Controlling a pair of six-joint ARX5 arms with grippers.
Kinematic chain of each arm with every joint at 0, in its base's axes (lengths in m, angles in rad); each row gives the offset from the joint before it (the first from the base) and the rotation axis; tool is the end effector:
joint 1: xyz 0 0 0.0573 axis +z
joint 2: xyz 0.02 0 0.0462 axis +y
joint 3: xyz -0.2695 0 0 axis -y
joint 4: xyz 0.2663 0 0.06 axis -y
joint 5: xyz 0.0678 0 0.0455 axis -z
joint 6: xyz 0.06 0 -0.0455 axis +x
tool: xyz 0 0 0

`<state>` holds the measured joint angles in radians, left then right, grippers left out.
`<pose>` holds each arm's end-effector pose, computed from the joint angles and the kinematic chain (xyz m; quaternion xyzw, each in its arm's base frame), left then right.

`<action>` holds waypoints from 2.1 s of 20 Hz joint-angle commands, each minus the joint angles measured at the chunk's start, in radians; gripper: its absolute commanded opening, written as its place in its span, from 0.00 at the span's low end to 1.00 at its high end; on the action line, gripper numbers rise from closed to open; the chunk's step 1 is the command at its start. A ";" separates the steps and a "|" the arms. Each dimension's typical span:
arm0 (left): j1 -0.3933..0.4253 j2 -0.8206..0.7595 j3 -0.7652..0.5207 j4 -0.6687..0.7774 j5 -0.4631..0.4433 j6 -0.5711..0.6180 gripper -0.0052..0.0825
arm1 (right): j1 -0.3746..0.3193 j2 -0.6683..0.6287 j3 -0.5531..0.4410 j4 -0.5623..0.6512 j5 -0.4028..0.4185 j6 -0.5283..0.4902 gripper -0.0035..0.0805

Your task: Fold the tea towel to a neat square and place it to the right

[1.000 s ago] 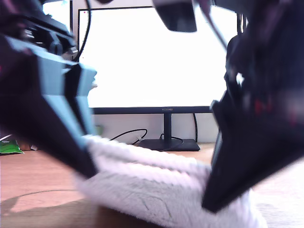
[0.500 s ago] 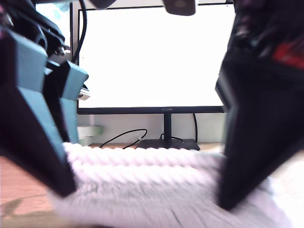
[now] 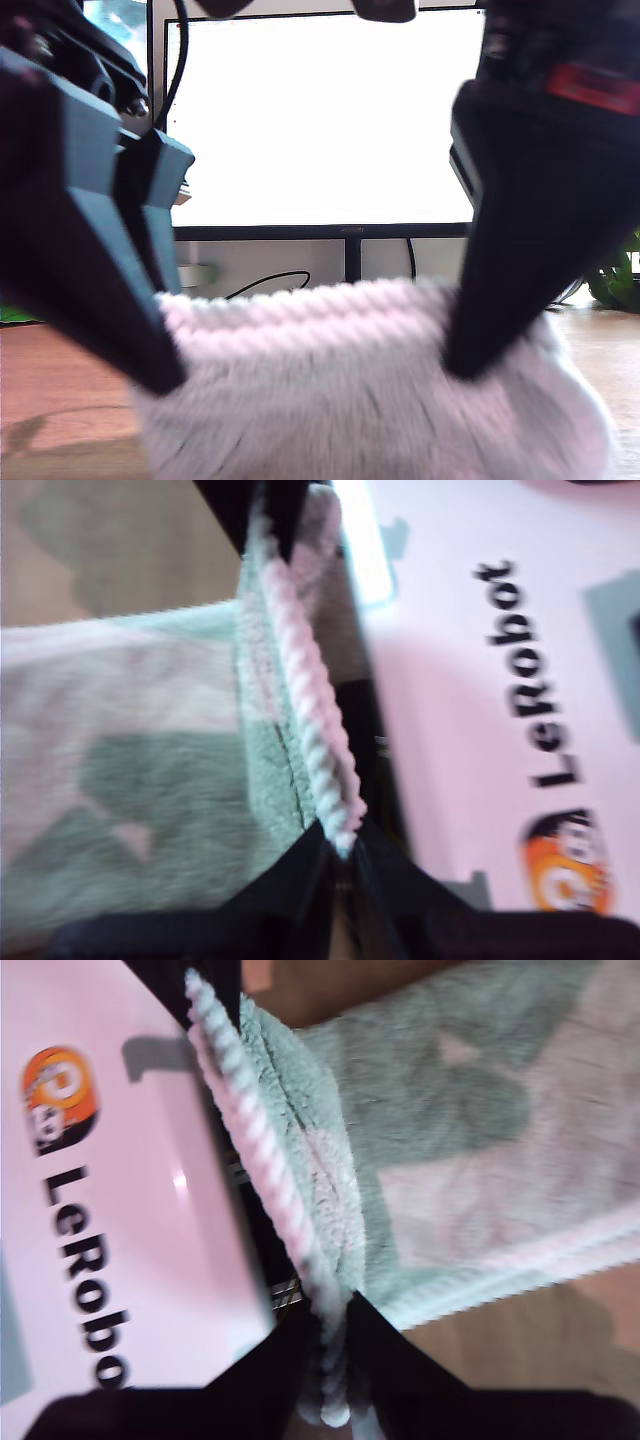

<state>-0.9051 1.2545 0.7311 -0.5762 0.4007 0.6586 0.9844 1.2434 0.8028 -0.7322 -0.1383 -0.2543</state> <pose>0.1376 -0.2132 0.1689 0.3424 0.3113 -0.6538 0.5987 0.1310 0.2121 0.1821 -0.3148 0.4443 0.5038 0.6706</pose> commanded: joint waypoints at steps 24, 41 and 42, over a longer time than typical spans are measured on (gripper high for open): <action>0.265 0.048 -0.009 0.240 -0.055 0.109 0.03 | -0.203 0.170 0.040 0.251 0.090 -0.153 0.03; 0.340 0.182 -0.009 0.391 -0.054 0.108 0.03 | -0.254 0.296 0.063 0.347 0.167 -0.195 0.03; 0.340 0.187 -0.009 0.399 -0.054 0.108 0.03 | -0.255 0.296 0.063 0.347 0.167 -0.195 0.03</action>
<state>-0.5816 1.4319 0.7330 -0.1749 0.3622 0.7639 0.7528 1.5303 0.8776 -0.3630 0.0074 -0.4469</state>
